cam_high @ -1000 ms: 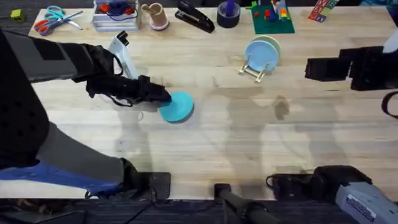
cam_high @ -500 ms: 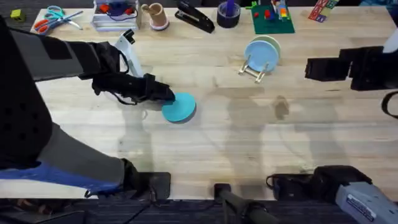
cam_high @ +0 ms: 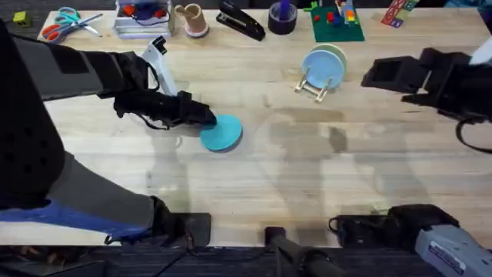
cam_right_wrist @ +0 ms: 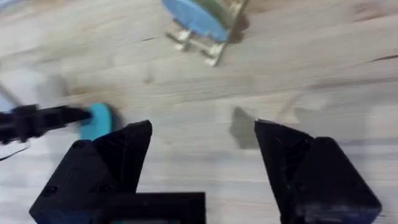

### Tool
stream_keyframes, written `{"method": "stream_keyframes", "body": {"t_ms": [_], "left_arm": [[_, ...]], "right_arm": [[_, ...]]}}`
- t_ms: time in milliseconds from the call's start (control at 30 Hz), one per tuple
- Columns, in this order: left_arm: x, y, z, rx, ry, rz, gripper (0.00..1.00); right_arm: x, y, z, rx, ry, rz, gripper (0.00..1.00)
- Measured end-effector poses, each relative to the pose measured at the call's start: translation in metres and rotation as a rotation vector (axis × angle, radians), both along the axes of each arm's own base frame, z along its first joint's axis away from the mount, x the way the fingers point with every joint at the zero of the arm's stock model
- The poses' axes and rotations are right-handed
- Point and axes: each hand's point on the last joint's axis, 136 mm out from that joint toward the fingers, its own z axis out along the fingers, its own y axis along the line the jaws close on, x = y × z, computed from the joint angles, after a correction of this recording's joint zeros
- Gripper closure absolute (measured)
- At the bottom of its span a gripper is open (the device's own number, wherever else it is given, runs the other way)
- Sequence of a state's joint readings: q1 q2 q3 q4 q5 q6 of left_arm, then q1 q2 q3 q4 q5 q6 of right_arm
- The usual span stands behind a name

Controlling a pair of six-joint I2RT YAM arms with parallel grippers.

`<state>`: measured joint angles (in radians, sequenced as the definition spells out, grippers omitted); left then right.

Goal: Pick up the plates from the table one by one and place each into a slot on the dish rack.

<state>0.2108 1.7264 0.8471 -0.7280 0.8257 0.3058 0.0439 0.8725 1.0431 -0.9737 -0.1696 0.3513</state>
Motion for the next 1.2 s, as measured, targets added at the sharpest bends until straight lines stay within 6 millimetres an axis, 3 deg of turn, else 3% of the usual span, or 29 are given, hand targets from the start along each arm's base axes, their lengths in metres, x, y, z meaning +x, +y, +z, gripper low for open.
{"method": "stream_keyframes", "body": {"t_ms": [500,900,1033,1200], "left_arm": [[0.000,0.000,0.000,0.000,-0.001,0.000,0.960],[0.000,0.000,0.000,0.001,-0.001,0.000,0.961],[0.000,0.000,0.000,0.001,-0.001,0.000,0.961],[0.000,0.000,0.000,0.001,-0.001,0.000,0.960]], "right_arm": [[-0.015,0.067,0.000,0.116,0.056,0.012,0.009],[-0.003,0.138,-0.034,0.189,0.208,-0.009,0.007],[0.001,0.152,-0.051,0.190,0.266,-0.040,0.006],[0.014,0.174,-0.055,0.262,0.276,-0.030,0.007]]}}
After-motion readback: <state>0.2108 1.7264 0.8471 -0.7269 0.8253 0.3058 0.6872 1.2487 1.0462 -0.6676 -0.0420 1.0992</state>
